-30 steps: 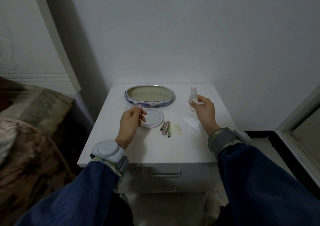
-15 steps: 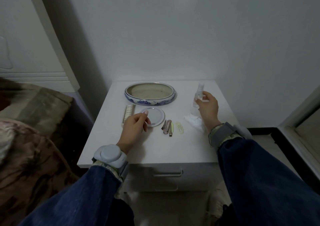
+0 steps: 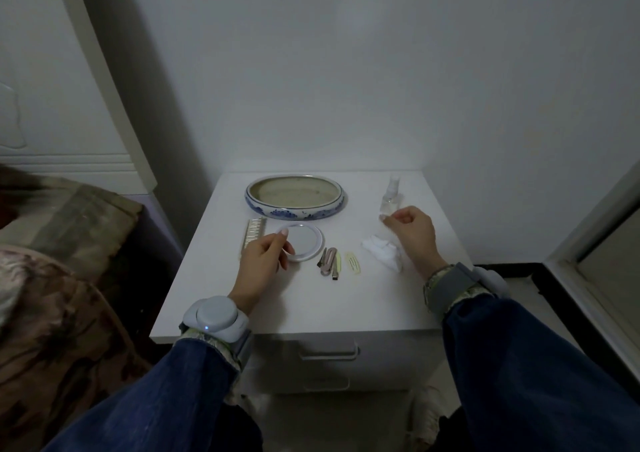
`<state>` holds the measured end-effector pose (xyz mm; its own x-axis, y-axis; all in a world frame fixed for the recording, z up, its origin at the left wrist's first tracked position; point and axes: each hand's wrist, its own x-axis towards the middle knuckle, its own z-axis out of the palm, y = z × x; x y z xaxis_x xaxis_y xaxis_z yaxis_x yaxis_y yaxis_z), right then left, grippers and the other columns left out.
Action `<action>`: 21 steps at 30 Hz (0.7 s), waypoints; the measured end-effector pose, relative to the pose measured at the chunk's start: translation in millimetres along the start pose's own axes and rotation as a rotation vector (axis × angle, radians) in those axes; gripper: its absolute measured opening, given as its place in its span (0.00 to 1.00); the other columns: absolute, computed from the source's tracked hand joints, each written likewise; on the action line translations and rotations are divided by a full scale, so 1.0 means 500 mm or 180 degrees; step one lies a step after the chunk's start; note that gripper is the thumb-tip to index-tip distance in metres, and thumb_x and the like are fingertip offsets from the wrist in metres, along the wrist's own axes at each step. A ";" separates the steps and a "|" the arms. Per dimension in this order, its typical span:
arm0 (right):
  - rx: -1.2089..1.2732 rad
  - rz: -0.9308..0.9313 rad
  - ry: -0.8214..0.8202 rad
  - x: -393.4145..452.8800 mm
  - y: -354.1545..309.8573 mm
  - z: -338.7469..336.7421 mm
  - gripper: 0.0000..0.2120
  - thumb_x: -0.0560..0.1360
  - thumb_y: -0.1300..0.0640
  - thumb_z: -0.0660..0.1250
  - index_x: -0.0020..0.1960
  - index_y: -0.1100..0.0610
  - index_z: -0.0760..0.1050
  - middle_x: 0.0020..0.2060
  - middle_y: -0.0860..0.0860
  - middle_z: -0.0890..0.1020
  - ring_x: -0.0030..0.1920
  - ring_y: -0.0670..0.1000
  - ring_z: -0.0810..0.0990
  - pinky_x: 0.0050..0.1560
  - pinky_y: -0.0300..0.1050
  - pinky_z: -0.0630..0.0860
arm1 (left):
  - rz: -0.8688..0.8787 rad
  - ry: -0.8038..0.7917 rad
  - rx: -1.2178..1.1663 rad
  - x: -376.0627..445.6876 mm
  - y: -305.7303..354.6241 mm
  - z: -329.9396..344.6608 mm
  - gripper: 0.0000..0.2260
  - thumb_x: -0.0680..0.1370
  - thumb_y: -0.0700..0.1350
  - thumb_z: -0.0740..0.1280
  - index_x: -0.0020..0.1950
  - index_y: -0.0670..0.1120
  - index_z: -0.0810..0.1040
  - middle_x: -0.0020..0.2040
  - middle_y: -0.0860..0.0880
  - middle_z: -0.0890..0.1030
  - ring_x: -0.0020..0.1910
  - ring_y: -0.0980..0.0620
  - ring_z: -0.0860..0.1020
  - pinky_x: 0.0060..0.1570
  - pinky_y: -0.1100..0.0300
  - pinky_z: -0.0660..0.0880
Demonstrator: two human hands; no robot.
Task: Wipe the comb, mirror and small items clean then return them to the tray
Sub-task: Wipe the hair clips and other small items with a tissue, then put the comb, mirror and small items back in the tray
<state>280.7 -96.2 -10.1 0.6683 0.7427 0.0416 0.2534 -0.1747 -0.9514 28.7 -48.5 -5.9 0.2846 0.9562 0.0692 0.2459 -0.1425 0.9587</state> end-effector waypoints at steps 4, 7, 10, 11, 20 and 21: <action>-0.0244 -0.0035 -0.0654 -0.018 -0.007 -0.014 0.12 0.66 0.56 0.76 0.43 0.60 0.77 0.32 0.48 0.75 0.34 0.44 0.72 0.31 0.29 0.68 | 0.0008 0.0054 0.0056 -0.001 0.001 -0.005 0.18 0.81 0.49 0.58 0.36 0.43 0.78 0.28 0.47 0.75 0.26 0.60 0.70 0.33 0.66 0.68; -0.0737 -0.0100 -0.1158 -0.023 -0.015 -0.020 0.11 0.65 0.57 0.77 0.43 0.59 0.78 0.33 0.48 0.75 0.34 0.45 0.73 0.34 0.33 0.68 | 0.0005 0.0111 0.0073 -0.005 0.000 -0.011 0.18 0.81 0.49 0.58 0.37 0.42 0.78 0.29 0.47 0.75 0.29 0.55 0.71 0.35 0.64 0.69; -0.1011 -0.0101 -0.1118 -0.025 -0.014 -0.025 0.07 0.66 0.60 0.75 0.39 0.61 0.78 0.31 0.52 0.77 0.32 0.48 0.75 0.29 0.36 0.69 | -0.0021 0.0134 0.0108 -0.007 -0.001 -0.017 0.18 0.81 0.50 0.58 0.37 0.42 0.79 0.30 0.46 0.75 0.31 0.53 0.71 0.37 0.61 0.69; -0.1021 -0.0097 -0.0953 -0.024 -0.011 -0.029 0.07 0.66 0.60 0.75 0.38 0.62 0.78 0.31 0.54 0.77 0.31 0.50 0.75 0.28 0.37 0.69 | -0.0027 0.0140 0.0121 -0.007 -0.001 -0.020 0.18 0.81 0.50 0.58 0.38 0.43 0.79 0.30 0.46 0.76 0.31 0.53 0.71 0.38 0.61 0.69; -0.1136 0.0053 -0.0019 -0.022 0.004 -0.046 0.14 0.68 0.51 0.74 0.44 0.57 0.73 0.35 0.51 0.77 0.35 0.52 0.76 0.36 0.43 0.71 | -0.0104 0.1121 0.0889 0.009 -0.019 -0.041 0.08 0.76 0.44 0.67 0.51 0.42 0.73 0.49 0.43 0.76 0.48 0.45 0.73 0.52 0.50 0.71; -0.1202 -0.0028 0.0079 -0.022 0.007 -0.044 0.14 0.67 0.50 0.74 0.44 0.56 0.73 0.39 0.52 0.78 0.39 0.53 0.77 0.40 0.45 0.72 | -0.0177 0.1154 0.1017 0.011 -0.024 -0.043 0.12 0.75 0.44 0.68 0.54 0.41 0.73 0.52 0.42 0.75 0.52 0.44 0.73 0.54 0.50 0.70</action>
<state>289.7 -119.2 -6.9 0.6805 0.7302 0.0611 0.4961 -0.3977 -0.7718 7.3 -36.2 -10.9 -0.0643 0.9840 0.1663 0.5399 -0.1058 0.8351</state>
